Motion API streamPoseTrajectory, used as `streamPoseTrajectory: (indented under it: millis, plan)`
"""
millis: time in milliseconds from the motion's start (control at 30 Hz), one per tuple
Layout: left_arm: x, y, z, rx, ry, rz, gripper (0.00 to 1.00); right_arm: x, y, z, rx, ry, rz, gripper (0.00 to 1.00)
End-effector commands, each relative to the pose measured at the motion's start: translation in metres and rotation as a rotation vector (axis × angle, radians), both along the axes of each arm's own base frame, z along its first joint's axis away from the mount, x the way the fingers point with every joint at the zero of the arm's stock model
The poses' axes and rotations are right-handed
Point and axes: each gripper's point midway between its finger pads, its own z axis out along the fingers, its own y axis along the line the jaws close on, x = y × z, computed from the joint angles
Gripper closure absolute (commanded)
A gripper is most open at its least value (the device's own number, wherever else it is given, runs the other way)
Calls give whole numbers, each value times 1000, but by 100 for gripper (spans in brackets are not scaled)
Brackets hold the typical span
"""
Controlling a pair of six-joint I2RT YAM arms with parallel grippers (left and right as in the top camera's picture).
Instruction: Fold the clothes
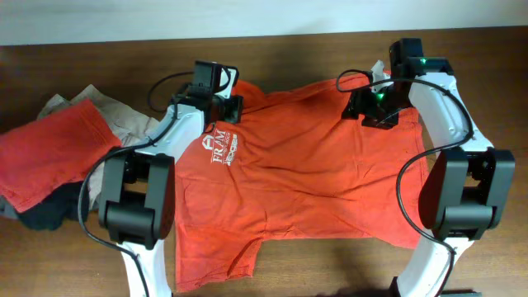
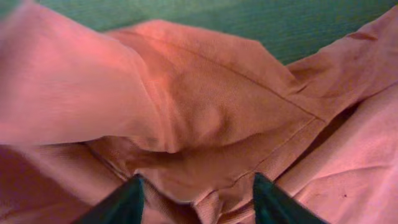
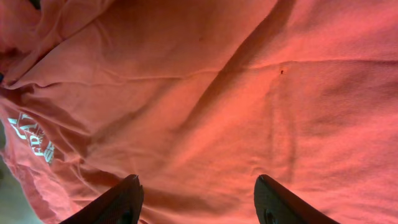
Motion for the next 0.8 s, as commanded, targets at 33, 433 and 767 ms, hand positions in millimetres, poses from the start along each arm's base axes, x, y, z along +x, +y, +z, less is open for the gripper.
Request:
streamPoseTrajectory:
  millis: [33, 433, 767]
  plan:
    - [-1, -4, -19, -42, 44, 3, 67, -2, -5, -9, -45, 17, 6, 38]
    - [34, -6, 46, -33, -45, 24, 99, -5, -5, -9, -45, 27, 6, 38]
    - [35, -4, 96, 4, -32, 16, 99, -6, -5, -9, -45, 35, 7, 38]
